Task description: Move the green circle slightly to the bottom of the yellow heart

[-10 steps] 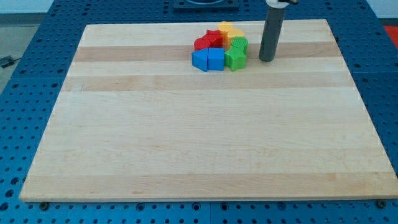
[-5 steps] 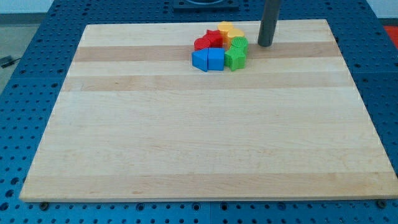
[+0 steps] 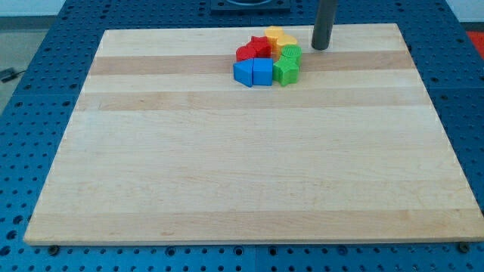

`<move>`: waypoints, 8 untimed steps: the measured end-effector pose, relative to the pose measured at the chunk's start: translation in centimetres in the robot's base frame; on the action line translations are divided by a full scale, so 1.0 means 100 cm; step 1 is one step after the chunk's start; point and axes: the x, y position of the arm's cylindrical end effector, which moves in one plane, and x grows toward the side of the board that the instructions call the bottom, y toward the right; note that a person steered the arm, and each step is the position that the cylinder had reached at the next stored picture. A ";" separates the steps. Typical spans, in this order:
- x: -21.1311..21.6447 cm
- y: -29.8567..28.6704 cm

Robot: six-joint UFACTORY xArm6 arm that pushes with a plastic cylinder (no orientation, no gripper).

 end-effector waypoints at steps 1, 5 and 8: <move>0.000 -0.005; 0.001 -0.021; 0.022 -0.025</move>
